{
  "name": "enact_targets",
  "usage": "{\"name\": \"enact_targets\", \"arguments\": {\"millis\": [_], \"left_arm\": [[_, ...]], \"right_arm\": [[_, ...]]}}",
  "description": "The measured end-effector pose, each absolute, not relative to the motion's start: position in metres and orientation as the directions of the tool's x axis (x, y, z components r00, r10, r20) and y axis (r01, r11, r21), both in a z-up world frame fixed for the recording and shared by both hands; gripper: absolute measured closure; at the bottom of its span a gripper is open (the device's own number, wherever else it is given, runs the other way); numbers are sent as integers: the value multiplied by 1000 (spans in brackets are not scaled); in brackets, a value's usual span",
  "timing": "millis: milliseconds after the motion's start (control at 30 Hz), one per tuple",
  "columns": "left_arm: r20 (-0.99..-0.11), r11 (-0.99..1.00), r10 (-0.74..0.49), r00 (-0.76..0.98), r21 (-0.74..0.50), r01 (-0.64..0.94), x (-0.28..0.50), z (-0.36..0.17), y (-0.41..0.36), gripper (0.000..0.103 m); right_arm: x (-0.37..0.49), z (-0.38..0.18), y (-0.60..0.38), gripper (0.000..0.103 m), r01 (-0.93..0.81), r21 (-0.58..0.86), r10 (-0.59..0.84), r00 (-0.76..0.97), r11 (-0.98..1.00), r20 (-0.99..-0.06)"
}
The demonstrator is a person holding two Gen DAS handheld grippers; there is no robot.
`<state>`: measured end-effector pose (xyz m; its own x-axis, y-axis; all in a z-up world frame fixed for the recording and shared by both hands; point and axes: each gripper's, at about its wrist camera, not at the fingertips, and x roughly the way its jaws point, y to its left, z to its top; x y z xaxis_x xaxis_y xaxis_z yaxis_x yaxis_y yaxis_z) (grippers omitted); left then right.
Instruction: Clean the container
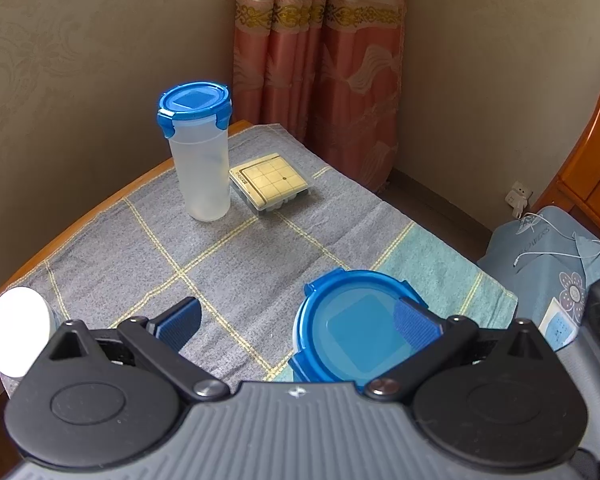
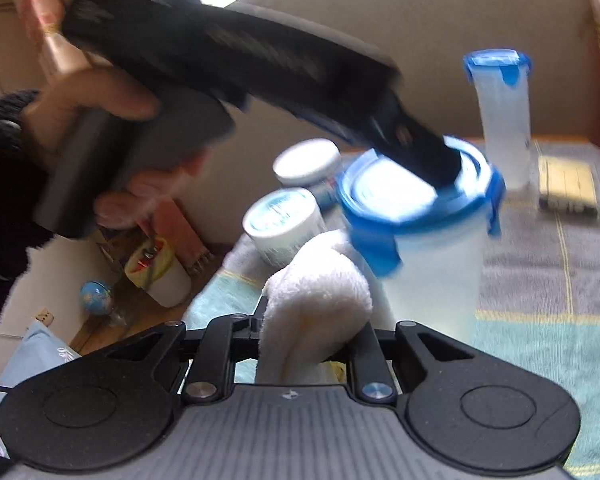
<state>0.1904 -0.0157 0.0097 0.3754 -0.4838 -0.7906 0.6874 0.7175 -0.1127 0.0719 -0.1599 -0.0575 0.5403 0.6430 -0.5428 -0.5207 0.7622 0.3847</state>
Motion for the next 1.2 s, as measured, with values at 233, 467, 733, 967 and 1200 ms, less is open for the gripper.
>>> {"name": "enact_targets", "arguments": {"millis": [233,467,733,967,1200], "left_arm": [[-790,722,-482,380,-111,683,189,10,-15,0],[-791,724,-479,381,-110,681,188,10,-14,0],[-793,729,-474,383,-110,675,188,10,-16,0],[-793,732,-472,385,-109,673,187,10,-16,0],[-794,732,-473,383,-112,672,188,9,-16,0]], "right_arm": [[82,-75,-165,81,-452,441,631,522,776,-574],[91,-102,-187,81,-324,524,614,481,788,-626],[74,-96,-210,81,-283,537,601,492,795,-630],[74,-94,-236,80,-255,538,583,520,804,-625],[74,-91,-265,80,-180,528,524,579,830,-625]]}}
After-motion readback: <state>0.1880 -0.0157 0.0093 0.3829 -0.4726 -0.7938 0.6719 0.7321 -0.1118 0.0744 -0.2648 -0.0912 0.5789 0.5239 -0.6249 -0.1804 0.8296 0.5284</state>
